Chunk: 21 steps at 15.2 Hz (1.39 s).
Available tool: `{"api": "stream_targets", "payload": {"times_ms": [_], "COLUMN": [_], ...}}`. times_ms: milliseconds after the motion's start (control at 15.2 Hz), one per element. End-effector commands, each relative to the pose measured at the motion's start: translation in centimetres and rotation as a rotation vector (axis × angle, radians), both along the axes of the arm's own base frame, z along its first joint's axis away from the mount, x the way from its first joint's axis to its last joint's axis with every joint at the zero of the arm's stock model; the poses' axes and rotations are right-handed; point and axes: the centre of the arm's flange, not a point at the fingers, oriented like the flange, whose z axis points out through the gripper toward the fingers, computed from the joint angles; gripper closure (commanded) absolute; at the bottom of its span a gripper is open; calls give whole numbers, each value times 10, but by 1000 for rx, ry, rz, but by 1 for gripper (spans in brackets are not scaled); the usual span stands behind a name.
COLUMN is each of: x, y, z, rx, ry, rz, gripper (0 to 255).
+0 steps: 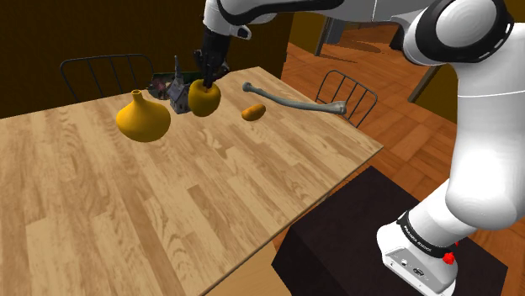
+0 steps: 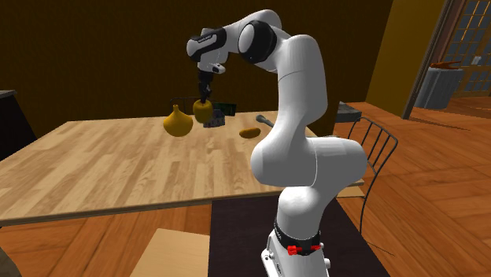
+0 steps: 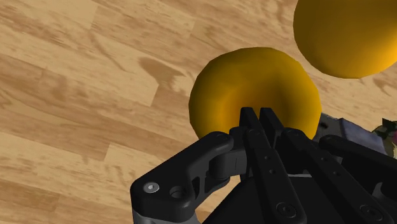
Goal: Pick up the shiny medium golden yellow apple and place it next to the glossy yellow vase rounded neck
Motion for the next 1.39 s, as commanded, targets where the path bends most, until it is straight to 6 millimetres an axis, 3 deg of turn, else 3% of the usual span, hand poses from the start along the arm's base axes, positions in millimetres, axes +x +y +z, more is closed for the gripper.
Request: {"api": "stream_targets", "payload": {"times_ms": [0, 1320], "x": [1, 1], "y": [-2, -2], "z": [-11, -117], "rx": [0, 0], "ry": [-1, -1], "rz": [0, 0], "gripper": [255, 255]}}
